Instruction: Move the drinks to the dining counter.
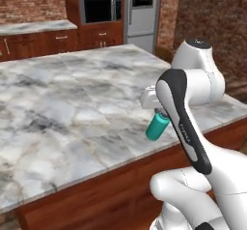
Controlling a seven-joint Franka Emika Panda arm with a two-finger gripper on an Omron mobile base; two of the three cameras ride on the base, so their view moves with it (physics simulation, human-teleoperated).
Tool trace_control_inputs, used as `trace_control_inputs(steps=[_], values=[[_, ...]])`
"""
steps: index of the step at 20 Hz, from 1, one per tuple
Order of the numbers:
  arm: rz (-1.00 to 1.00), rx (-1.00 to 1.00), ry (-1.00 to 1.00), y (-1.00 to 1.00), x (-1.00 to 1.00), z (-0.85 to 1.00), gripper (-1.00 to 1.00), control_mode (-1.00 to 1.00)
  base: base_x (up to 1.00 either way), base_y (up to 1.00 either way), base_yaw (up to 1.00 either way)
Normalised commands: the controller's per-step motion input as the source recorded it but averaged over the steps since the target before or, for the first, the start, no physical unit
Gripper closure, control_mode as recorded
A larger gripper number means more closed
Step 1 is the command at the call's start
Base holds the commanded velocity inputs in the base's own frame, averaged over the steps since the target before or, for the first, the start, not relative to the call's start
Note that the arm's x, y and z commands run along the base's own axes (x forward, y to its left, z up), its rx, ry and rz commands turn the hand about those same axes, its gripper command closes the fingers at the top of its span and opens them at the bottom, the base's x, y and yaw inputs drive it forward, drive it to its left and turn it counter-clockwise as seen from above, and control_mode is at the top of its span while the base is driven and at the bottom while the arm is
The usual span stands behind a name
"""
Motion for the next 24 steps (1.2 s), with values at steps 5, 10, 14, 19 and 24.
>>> trace_control_inputs(steps=[5, 10, 14, 19, 24], values=[[0.0, 0.0, 0.0, 0.0, 0.0, 0.0, 1.0, 1.0, 0.09, -1.0, 0.02], [0.0, 0.0, 0.0, 0.0, 0.0, 0.0, 1.0, 1.0, 0.36, -0.98, 0.0], [0.0, 0.0, 0.0, 0.0, 0.0, 0.0, 1.0, 1.0, 0.85, -1.0, 0.0], [0.0, 0.0, 0.0, 0.0, 0.0, 0.0, 1.0, 1.0, 0.86, -0.78, 0.0], [0.0, 0.0, 0.0, 0.0, 0.0, 0.0, 1.0, 1.0, 1.0, 0.55, 0.06]])
